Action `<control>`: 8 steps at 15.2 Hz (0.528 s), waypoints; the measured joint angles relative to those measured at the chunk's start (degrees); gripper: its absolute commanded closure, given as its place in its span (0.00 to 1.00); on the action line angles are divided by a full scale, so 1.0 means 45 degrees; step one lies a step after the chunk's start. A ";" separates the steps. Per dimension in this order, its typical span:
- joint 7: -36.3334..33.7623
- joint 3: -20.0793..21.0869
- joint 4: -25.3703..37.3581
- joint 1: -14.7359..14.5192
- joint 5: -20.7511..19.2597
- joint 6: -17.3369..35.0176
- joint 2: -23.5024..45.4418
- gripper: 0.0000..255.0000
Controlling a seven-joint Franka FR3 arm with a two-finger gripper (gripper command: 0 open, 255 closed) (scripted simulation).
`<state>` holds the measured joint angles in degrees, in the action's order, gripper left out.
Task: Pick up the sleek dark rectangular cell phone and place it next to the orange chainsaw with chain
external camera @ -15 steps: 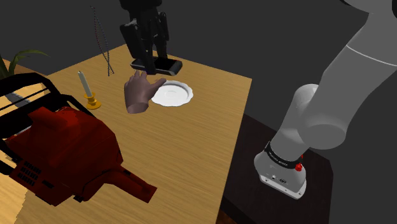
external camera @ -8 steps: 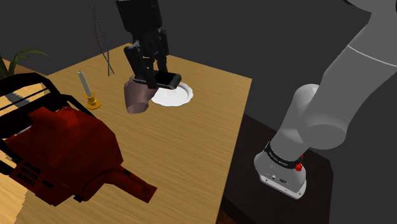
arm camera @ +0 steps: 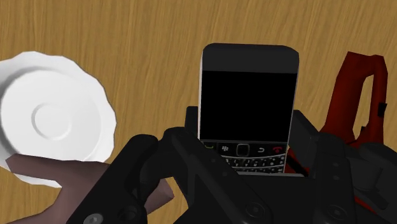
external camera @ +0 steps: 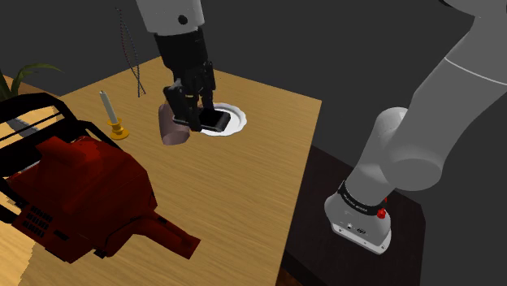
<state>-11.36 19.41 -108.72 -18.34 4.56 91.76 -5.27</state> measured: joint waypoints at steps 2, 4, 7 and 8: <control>0.0012 0.0010 -0.0323 -0.0006 0.0001 0.0337 0.0016 1.00; 0.0018 0.0023 -0.0678 -0.0015 -0.0003 0.0727 0.0050 1.00; 0.0038 0.0032 -0.1147 -0.0020 -0.0006 0.1231 0.0089 1.00; 0.0032 0.0043 -0.1302 -0.0029 0.0001 0.1388 0.0091 1.00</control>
<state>-11.22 19.60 -114.58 -18.47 4.57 98.00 -4.86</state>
